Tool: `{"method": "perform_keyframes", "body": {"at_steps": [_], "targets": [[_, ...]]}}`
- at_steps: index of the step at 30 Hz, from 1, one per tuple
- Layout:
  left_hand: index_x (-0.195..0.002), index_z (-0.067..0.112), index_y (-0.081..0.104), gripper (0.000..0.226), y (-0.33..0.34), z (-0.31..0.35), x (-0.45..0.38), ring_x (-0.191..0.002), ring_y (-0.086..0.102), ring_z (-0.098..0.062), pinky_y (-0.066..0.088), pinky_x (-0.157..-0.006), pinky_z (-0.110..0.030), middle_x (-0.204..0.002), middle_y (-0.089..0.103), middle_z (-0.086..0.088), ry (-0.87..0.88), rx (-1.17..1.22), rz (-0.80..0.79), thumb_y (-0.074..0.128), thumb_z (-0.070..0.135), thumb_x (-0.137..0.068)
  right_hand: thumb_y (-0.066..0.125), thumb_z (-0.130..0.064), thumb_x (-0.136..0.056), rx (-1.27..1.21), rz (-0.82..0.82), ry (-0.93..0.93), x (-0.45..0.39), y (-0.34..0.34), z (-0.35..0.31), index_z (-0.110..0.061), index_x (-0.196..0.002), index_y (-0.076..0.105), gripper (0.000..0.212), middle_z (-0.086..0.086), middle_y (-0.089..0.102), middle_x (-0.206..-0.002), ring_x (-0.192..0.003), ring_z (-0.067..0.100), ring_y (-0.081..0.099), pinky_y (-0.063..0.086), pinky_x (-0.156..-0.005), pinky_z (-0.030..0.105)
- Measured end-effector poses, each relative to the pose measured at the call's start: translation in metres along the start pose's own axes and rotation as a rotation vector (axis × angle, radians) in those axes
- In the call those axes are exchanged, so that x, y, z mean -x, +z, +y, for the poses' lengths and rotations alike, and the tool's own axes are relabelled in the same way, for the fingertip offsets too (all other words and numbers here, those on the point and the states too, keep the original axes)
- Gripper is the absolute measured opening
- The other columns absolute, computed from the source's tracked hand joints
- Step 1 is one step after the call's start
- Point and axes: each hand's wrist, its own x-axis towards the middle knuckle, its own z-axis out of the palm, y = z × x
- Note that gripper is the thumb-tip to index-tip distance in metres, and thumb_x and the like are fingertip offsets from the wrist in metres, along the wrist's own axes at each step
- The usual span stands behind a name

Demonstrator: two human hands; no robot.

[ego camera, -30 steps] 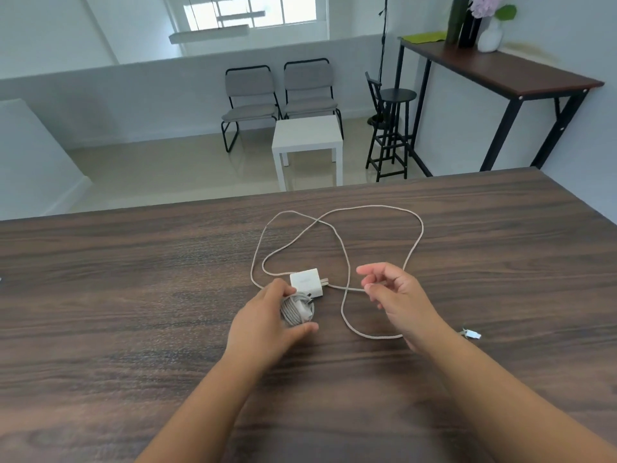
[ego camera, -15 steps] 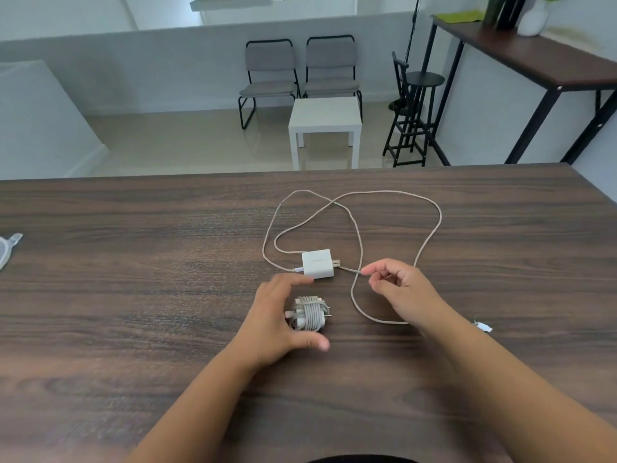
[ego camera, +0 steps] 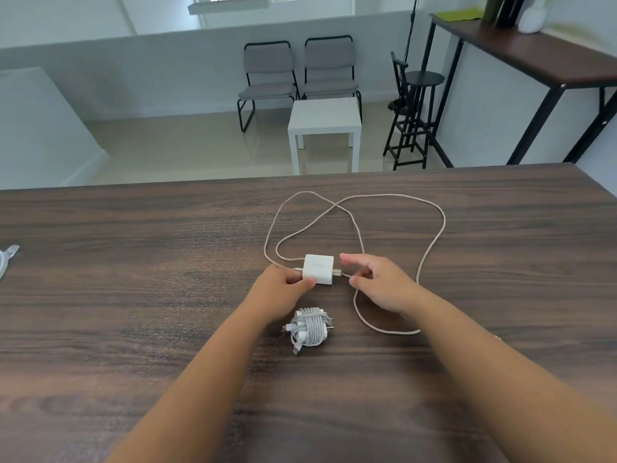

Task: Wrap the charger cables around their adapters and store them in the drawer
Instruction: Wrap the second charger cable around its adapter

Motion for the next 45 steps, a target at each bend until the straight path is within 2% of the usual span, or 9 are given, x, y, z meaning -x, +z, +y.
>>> {"method": "perform_keyframes", "body": {"at_steps": [5,12,18,21,28,33,39,42,45], "targets": [[-0.096,0.026,0.072,0.029,0.000,0.016,-0.012,-0.094,0.069,-0.013,0.052,-0.094,-0.039,-0.098,0.075,0.006,-0.084,0.339,-0.042,0.067,0.051,-0.083,0.059,-0.008,-0.088,-0.030,0.016,-0.014,0.001,0.002,-0.002,-0.022,-0.130,0.058,0.045,-0.014,0.063,-0.116,-0.087,0.014,0.059,0.041,-0.084,0.015],[-0.113,0.020,0.049,0.031,0.008,0.025,-0.020,-0.096,0.067,-0.021,0.053,-0.073,-0.029,-0.115,0.065,-0.013,-0.117,0.555,0.000,0.068,0.020,-0.089,0.060,-0.011,-0.087,-0.133,-0.017,0.039,0.005,0.016,0.008,-0.025,-0.119,0.066,0.036,-0.013,0.069,-0.114,-0.108,0.013,0.061,0.042,-0.103,0.025],[-0.112,0.035,0.053,0.024,0.009,0.028,-0.013,-0.096,0.062,-0.020,0.054,-0.080,-0.037,-0.111,0.058,-0.005,-0.023,0.564,-0.039,0.051,0.015,-0.098,0.055,-0.011,-0.094,-0.338,0.054,0.027,0.016,0.005,0.006,-0.021,-0.111,0.068,0.024,0.002,0.073,-0.105,-0.078,-0.003,0.063,0.046,-0.073,0.010],[-0.120,0.038,0.051,0.029,0.007,0.035,-0.005,-0.094,0.061,-0.019,0.056,-0.084,-0.042,-0.109,0.054,0.000,0.046,0.598,-0.067,0.044,0.015,-0.102,0.052,-0.006,-0.094,-0.396,0.167,-0.030,0.015,-0.008,0.001,-0.033,-0.111,0.064,0.035,0.002,0.070,-0.106,-0.079,0.006,0.061,0.047,-0.076,0.014],[-0.128,0.022,0.057,0.032,-0.017,0.069,0.020,-0.077,0.062,-0.011,0.052,-0.064,-0.027,-0.106,0.060,-0.008,0.233,0.626,-0.226,0.057,0.025,-0.096,0.058,-0.011,-0.089,0.032,0.260,-0.286,-0.001,-0.056,-0.033,-0.062,-0.130,0.036,0.069,-0.016,0.022,-0.152,-0.136,0.013,0.028,0.025,-0.109,0.034],[-0.126,0.018,0.061,0.041,-0.034,0.091,0.036,-0.084,0.064,-0.015,0.055,-0.070,-0.029,-0.109,0.063,-0.008,0.301,0.677,-0.292,0.069,0.021,-0.086,0.060,-0.043,-0.088,0.280,0.244,-0.389,-0.003,-0.074,-0.051,-0.055,-0.107,0.063,0.023,-0.017,0.019,-0.155,-0.134,0.019,0.020,0.017,-0.108,0.038],[-0.127,0.008,0.058,0.040,-0.035,0.107,0.047,-0.100,0.067,-0.025,0.060,-0.079,-0.033,-0.119,0.067,-0.013,0.290,1.141,-0.252,0.061,0.010,-0.087,0.055,-0.048,-0.088,-0.034,0.356,-0.363,0.014,-0.073,-0.062,-0.032,-0.075,0.063,0.023,-0.013,0.066,-0.102,-0.103,0.012,0.056,0.042,-0.092,0.036],[-0.121,0.004,0.060,0.037,-0.033,0.114,0.051,-0.091,0.068,-0.023,0.061,-0.074,-0.030,-0.112,0.067,-0.017,0.255,1.250,-0.149,0.061,0.013,-0.085,0.047,-0.034,-0.098,-0.129,0.377,-0.361,0.026,-0.061,-0.060,-0.028,-0.080,0.062,0.024,-0.008,0.062,-0.065,-0.068,0.020,0.060,0.049,-0.072,0.041],[-0.119,0.006,0.061,0.040,-0.027,0.119,0.057,-0.082,0.067,-0.017,0.059,-0.068,-0.025,-0.103,0.068,-0.012,0.228,1.296,-0.088,0.061,0.016,-0.081,0.045,-0.029,-0.099,-0.136,0.396,-0.385,0.039,-0.052,-0.060,-0.027,-0.102,0.067,0.023,-0.024,0.059,-0.064,-0.062,0.000,0.055,0.048,-0.066,0.027]]}}
